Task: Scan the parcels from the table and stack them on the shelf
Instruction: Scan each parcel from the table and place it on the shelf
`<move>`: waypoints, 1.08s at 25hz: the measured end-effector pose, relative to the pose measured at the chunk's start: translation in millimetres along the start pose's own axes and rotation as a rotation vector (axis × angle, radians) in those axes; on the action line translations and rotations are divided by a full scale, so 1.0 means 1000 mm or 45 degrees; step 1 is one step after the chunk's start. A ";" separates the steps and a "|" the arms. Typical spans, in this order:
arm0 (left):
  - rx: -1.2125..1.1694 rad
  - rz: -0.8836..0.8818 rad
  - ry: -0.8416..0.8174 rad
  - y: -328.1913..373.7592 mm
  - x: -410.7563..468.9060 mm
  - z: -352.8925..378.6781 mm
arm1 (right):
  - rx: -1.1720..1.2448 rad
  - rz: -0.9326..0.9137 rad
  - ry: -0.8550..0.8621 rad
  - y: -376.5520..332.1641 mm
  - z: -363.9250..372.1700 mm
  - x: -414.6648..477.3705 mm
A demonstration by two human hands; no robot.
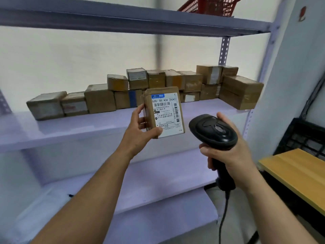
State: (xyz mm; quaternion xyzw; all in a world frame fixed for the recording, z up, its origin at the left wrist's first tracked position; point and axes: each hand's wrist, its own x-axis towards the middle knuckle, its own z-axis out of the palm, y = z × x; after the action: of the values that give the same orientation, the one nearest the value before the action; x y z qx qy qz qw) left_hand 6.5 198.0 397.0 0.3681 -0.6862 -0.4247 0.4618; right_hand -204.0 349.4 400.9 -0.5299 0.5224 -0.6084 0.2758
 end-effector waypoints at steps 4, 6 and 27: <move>0.026 0.010 0.160 -0.013 0.023 -0.084 | -0.031 -0.015 -0.064 -0.001 0.070 0.031; 0.021 0.009 0.235 -0.019 0.042 -0.127 | -0.064 -0.028 -0.088 0.000 0.107 0.049; 0.360 -0.065 0.308 -0.055 0.252 -0.257 | -0.163 0.039 0.036 0.032 0.225 0.161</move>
State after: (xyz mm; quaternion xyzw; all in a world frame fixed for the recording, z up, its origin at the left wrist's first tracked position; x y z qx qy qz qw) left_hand 179.7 -111.3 482.0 0.4950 -0.6690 -0.2881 0.4738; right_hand -47.5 119.5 404.9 -0.5296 0.5721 -0.5770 0.2434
